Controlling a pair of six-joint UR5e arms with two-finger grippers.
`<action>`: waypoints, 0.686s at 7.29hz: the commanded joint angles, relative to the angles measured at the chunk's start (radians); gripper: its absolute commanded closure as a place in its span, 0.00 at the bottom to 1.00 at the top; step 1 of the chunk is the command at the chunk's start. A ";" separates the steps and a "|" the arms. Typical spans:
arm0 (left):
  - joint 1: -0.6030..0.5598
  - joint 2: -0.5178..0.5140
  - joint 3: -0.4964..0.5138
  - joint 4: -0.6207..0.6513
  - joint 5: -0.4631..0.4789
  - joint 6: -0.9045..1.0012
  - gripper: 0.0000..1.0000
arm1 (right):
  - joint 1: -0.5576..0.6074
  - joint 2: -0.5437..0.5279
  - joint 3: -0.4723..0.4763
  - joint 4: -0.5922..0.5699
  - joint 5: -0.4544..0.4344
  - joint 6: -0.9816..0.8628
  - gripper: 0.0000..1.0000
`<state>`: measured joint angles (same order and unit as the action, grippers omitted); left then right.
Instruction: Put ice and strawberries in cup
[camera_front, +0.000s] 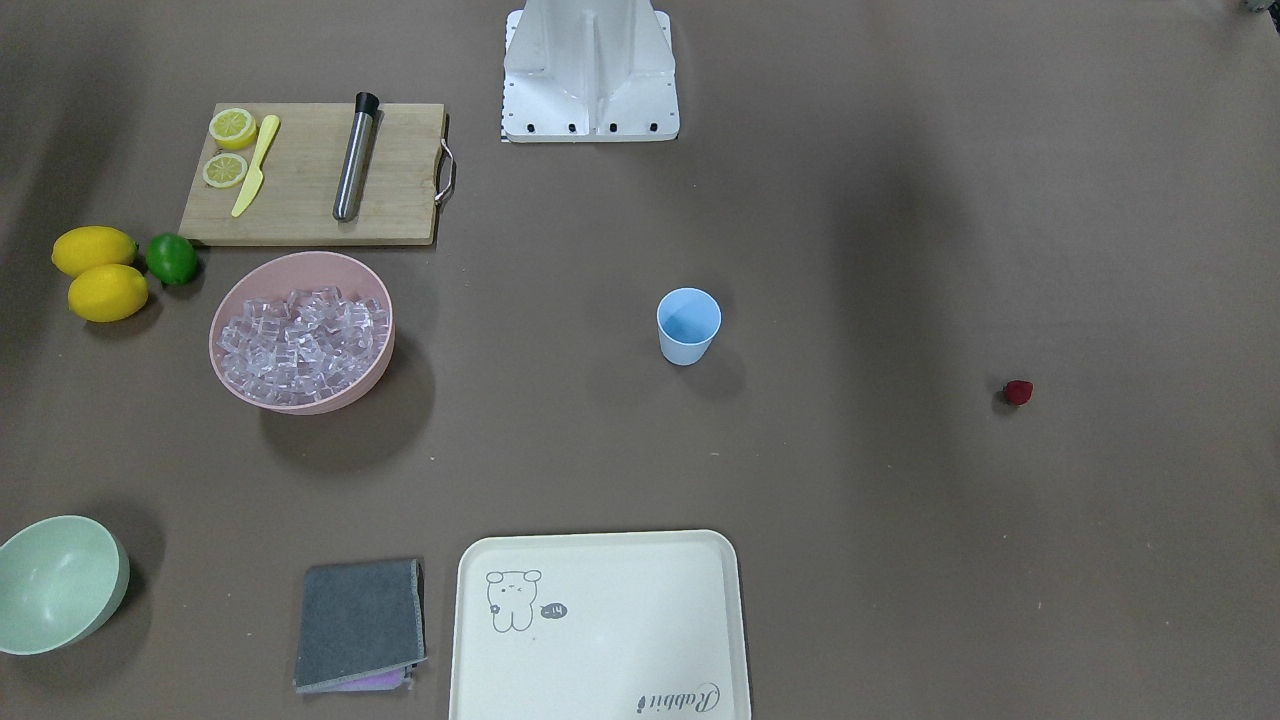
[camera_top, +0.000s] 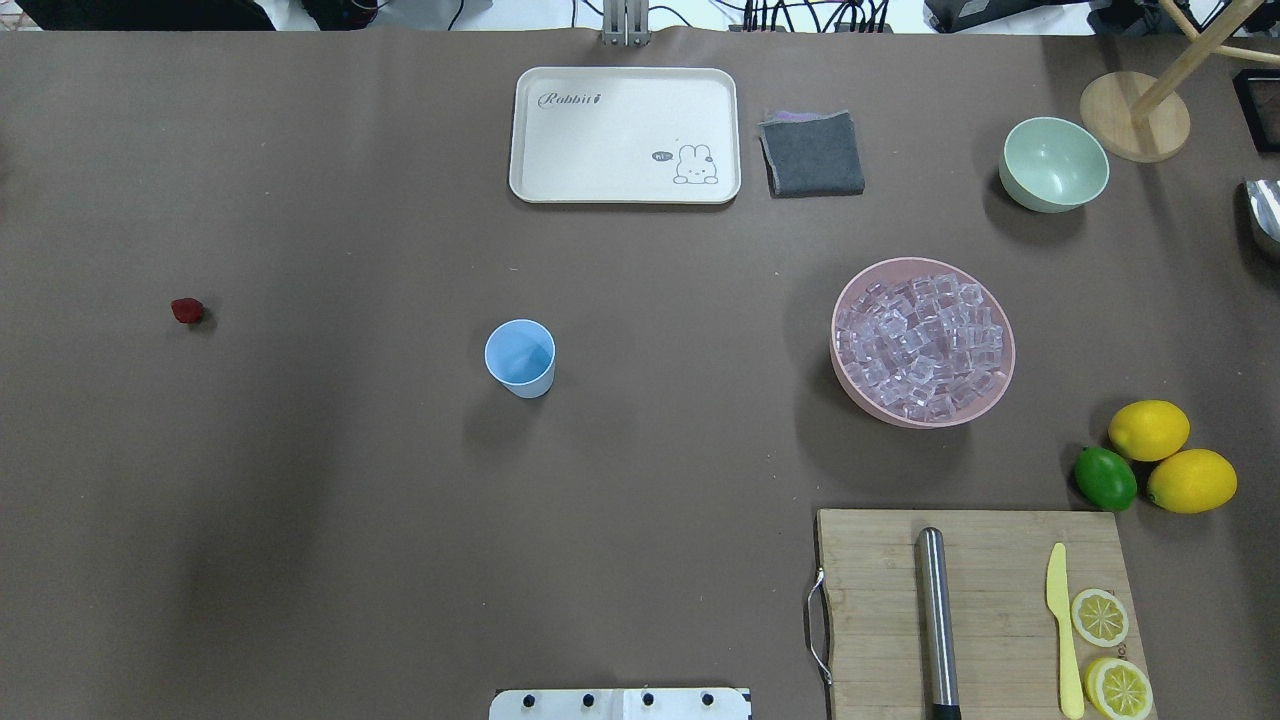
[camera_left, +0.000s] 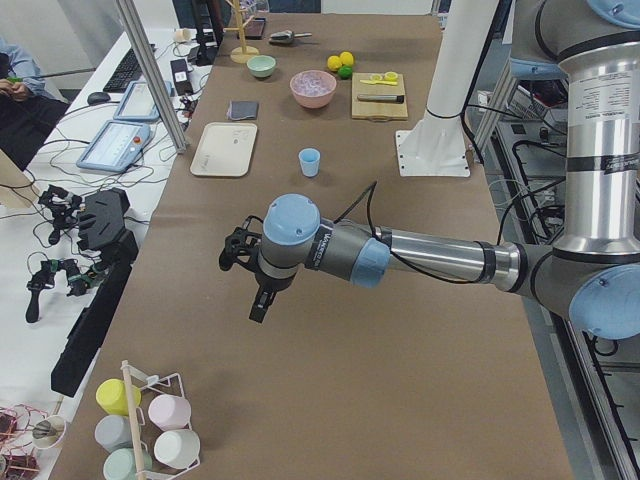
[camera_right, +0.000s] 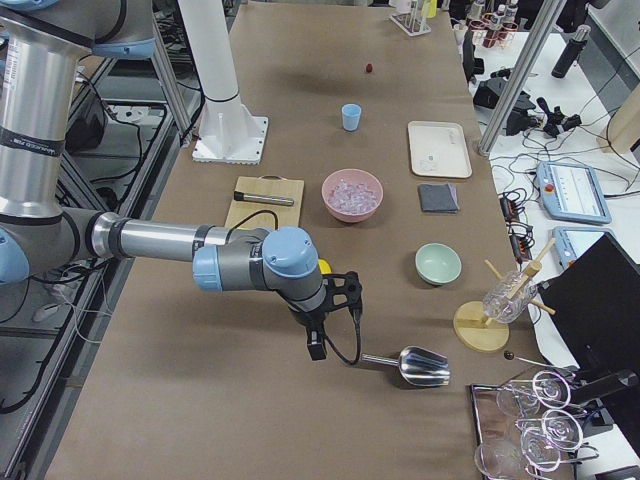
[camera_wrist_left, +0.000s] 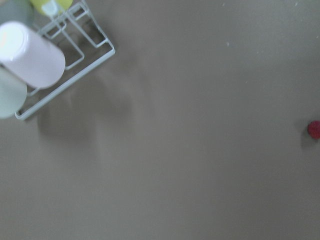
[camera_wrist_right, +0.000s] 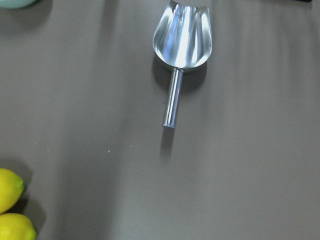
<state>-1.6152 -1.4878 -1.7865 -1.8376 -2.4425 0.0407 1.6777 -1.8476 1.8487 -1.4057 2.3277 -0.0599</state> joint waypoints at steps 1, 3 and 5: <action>0.067 -0.002 0.004 -0.090 -0.087 -0.030 0.01 | -0.038 0.013 0.052 0.013 0.041 0.174 0.00; 0.106 -0.006 0.005 -0.107 -0.087 -0.044 0.01 | -0.177 0.069 0.099 0.013 0.029 0.434 0.00; 0.106 -0.005 0.006 -0.107 -0.087 -0.045 0.01 | -0.368 0.125 0.173 0.013 -0.057 0.709 0.00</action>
<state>-1.5119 -1.4931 -1.7815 -1.9431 -2.5289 -0.0032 1.4279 -1.7553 1.9754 -1.3931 2.3214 0.4806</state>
